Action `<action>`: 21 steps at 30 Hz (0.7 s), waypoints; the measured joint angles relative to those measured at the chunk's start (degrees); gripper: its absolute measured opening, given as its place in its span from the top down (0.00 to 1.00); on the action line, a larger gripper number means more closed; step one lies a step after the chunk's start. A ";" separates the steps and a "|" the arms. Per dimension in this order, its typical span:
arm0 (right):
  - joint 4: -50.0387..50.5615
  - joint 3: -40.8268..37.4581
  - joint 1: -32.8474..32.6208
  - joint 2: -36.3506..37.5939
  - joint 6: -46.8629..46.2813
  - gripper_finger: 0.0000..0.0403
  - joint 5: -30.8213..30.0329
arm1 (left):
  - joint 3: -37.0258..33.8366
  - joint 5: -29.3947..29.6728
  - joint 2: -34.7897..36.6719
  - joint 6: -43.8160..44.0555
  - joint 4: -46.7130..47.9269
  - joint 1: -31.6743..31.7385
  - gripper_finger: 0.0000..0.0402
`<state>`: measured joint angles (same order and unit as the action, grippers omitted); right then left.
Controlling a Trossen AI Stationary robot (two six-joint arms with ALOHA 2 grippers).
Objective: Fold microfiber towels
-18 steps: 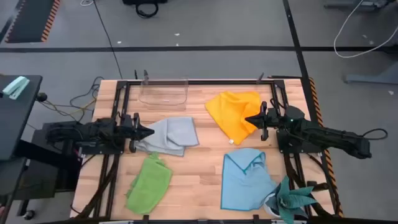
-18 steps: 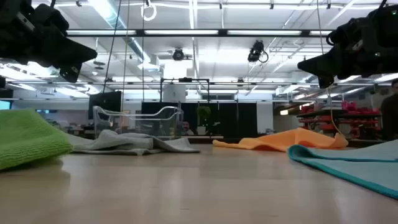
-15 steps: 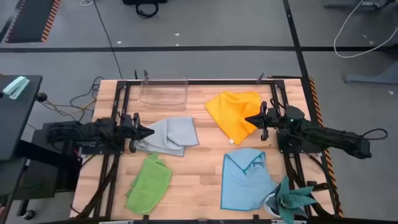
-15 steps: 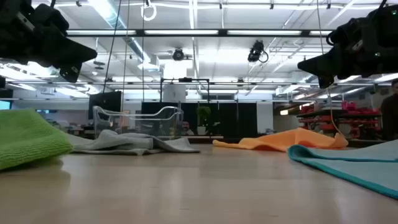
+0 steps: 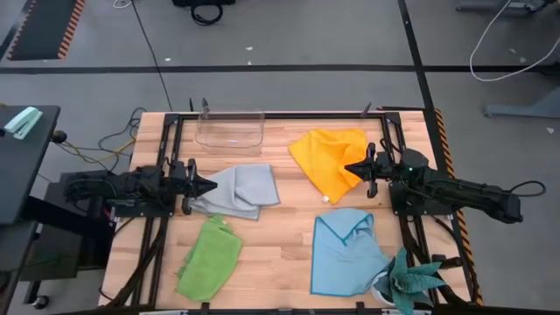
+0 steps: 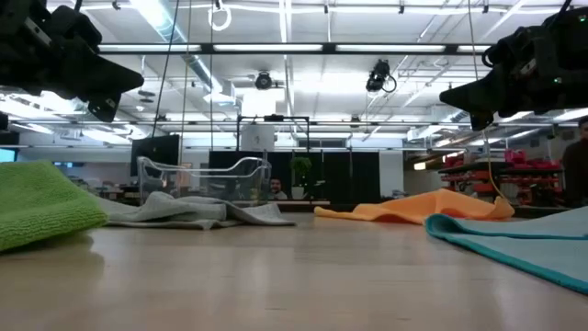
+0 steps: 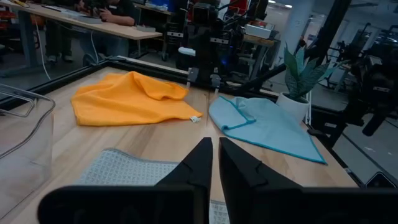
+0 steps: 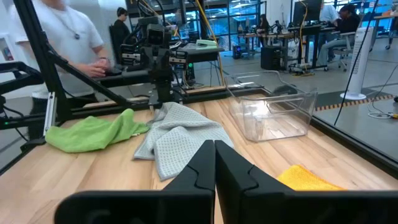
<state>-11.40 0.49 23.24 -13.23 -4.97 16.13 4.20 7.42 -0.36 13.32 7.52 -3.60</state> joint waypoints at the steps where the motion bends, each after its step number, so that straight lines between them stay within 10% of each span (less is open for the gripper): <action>1: 0.02 0.00 -0.02 0.00 0.02 0.98 -0.01 | -0.01 0.00 0.01 0.00 0.01 0.00 0.92; 21: 0.00 0.00 -0.02 0.00 0.02 0.98 0.01 | 0.01 0.00 0.02 0.00 0.01 0.01 0.91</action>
<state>-11.40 0.49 23.22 -13.23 -4.95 16.14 4.21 7.42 -0.34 13.32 7.53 -3.60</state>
